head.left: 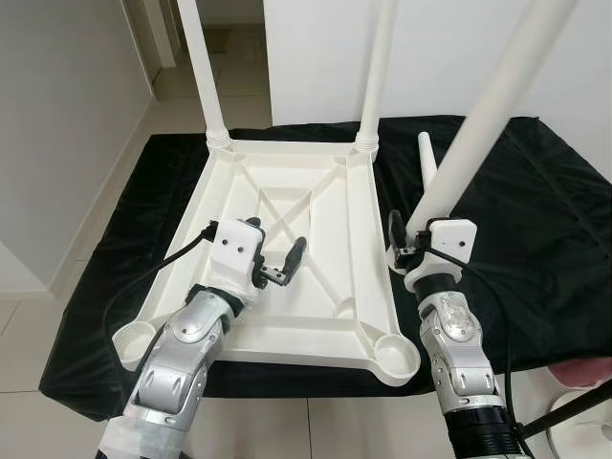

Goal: Building children table

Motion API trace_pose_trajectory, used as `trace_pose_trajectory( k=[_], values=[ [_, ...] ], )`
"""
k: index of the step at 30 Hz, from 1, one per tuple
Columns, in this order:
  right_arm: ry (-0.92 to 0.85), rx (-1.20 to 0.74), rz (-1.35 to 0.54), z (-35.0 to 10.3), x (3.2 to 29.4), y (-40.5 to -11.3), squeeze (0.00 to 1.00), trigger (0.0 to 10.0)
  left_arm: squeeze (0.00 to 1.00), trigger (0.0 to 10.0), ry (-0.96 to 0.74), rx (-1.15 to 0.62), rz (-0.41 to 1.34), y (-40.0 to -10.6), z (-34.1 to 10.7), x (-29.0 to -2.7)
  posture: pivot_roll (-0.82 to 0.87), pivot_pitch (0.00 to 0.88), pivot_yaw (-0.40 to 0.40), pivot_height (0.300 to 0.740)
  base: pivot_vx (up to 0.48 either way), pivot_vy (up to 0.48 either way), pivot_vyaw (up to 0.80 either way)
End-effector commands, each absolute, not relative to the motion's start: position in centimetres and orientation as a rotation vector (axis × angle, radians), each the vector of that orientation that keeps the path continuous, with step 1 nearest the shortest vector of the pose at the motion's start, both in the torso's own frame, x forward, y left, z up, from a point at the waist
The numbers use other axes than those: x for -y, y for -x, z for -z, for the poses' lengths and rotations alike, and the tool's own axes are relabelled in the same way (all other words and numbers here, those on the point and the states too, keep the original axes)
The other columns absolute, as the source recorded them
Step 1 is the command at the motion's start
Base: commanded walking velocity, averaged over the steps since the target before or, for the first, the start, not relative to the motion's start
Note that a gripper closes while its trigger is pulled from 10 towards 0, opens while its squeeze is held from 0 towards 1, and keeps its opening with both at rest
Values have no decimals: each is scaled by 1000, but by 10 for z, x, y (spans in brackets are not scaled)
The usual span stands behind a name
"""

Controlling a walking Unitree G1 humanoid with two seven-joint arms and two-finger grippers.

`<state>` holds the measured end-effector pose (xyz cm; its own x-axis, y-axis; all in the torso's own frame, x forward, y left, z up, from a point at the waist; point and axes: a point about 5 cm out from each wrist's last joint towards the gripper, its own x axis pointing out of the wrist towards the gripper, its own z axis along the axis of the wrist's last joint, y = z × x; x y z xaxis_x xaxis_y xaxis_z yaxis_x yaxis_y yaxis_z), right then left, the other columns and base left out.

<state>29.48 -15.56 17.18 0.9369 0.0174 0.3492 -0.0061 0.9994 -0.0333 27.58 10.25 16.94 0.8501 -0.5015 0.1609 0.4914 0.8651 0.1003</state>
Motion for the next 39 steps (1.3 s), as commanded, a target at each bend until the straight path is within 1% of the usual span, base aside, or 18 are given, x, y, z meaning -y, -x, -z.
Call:
trace_pose_trajectory(
  k=[1, 3, 6, 10, 12, 16, 17, 19, 20, 21, 23, 30, 34, 36, 39],
  values=[
    [30, 369, -2, -175, 156, -292, 0, 10000, 0, 10000, -67, 193, 556, -273, -170, -106, -42, 0, 35, 740, 0, 0, 0],
    [35, 360, 2, -170, 157, -286, 0, 10000, 0, 10000, -98, 174, 578, -263, -160, -114, -43, 0, 37, 740, 0, 0, 0],
    [40, 357, -1, -169, 156, -285, 0, 10000, 0, 10000, -101, 174, 586, -260, -158, -115, -41, 2, 38, 740, 0, 0, 0],
    [41, 354, -3, -169, 155, -286, 0, 10000, 0, 10000, -153, 172, 635, -255, -153, -115, -41, 2, 38, 740, 0, 0, 0],
    [50, 359, -10, -172, 155, -289, 0, 10000, 0, 10000, -227, 155, 700, -249, -144, -115, -40, 3, 35, 740, 0, 0, 0],
    [57, 360, -11, -174, 157, -290, 0, 10000, 0, 10000, -282, 136, 730, -247, -139, -115, -37, 2, 39, 740, 0, 0, 0],
    [64, 355, -10, -172, 158, -289, 0, 10000, 0, 10000, -376, 109, 741, -248, -131, -118, -37, 2, 39, 740, 0, 0, 0],
    [64, 355, -10, -172, 158, -289, 0, 10000, 0, 10000, -376, 109, 741, -248, -131, -118, -37, 2, 39, 740, 0, 0, 0],
    [66, 353, -10, -172, 158, -289, 0, 10000, 0, 10000, -406, 99, 742, -249, -128, -120, -37, 2, 39, 740, 0, 0, 0],
    [69, 354, -9, -171, 158, -289, 0, 10000, 0, 10000, -398, 89, 742, -249, -127, -120, -41, 0, 59, 740, 0, 0, 0],
    [68, 362, -5, -172, 157, -290, 0, 10000, 0, 10000, -395, 80, 770, -246, -125, -119, -48, 0, 69, 740, 0, 0, 0],
    [79, 370, 0, -173, 158, -291, 0, 10000, 0, 10000, -403, 77, 849, -243, -123, -114, -54, 0, 86, 740, 0, 0, 0],
    [83, 372, 0, -173, 158, -291, 0, 10000, 0, 10000, -395, 75, 858, -243, -124, -115, -55, 0, 92, 740, 0, 0, 0],
    [85, 373, 3, -173, 158, -292, 0, 10000, 0, 10000, -369, 71, 887, -242, -127, -115, -51, 0, 96, 740, 0, 0, 0],
    [84, 375, 4, -173, 157, -292, 0, 10000, 0, 10000, -379, 64, 913, -242, -127, -115, -49, 0, 98, 740, 0, 0, 0]
  ],
)
